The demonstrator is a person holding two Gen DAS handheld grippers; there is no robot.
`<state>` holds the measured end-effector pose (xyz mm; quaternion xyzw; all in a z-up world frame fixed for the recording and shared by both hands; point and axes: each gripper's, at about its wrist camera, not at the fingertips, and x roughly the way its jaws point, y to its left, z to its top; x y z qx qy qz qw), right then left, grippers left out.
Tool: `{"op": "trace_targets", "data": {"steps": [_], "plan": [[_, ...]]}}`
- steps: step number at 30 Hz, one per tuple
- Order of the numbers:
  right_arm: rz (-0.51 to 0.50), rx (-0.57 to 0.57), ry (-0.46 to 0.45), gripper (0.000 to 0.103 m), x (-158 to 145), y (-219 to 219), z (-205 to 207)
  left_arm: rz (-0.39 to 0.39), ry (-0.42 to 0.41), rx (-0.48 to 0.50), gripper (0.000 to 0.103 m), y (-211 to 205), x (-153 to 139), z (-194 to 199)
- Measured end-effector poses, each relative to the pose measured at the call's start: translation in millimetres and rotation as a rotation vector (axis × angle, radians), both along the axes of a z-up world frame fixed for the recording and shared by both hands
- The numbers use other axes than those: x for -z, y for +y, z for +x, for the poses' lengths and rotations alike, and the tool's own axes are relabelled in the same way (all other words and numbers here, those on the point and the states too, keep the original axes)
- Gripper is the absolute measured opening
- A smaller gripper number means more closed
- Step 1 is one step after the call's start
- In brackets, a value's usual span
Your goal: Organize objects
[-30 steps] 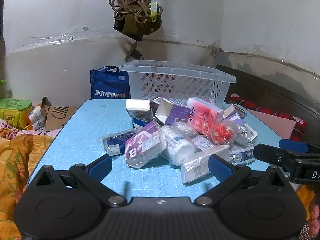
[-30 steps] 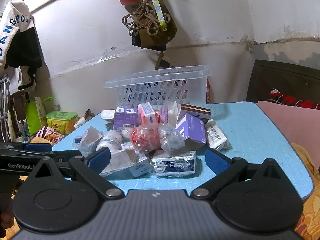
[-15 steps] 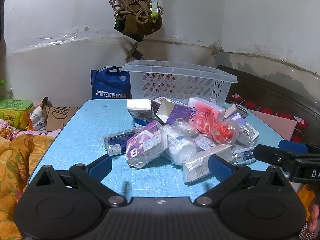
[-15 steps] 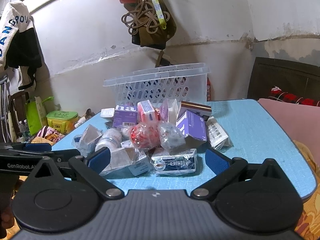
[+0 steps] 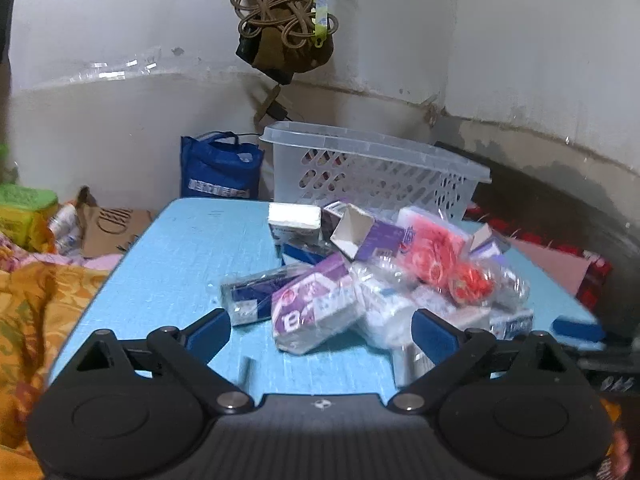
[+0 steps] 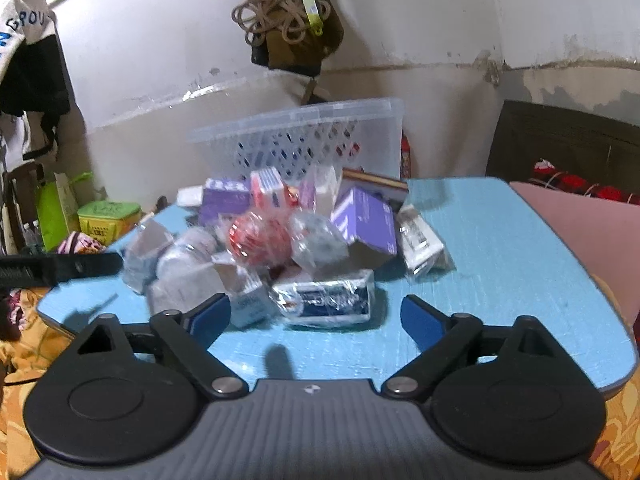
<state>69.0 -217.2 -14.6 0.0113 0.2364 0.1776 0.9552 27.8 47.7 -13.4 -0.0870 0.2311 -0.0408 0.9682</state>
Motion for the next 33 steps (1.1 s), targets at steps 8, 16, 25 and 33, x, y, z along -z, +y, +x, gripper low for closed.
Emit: {"op": "trace_targets", "data": {"steps": [8, 16, 25, 33], "plan": [[0.044, 0.026, -0.069, 0.082, -18.8, -3.0, 6.9, -0.007, 0.007, 0.010, 0.099, 5.1, 4.5, 17.4], [0.048, -0.001, -0.023, 0.058, -14.2, 3.5, 32.5, -0.026, 0.031, 0.038, 0.099, 8.7, 12.0, 33.5], [0.082, -0.038, -0.012, 0.046, -11.1, 1.3, 32.6, -0.120, 0.051, 0.046, 0.098, 23.6, 23.2, 35.6], [0.088, -0.050, -0.014, 0.045, -11.1, 1.5, 32.2, -0.166, 0.042, 0.050, 0.096, 29.2, 26.5, 35.9]]}}
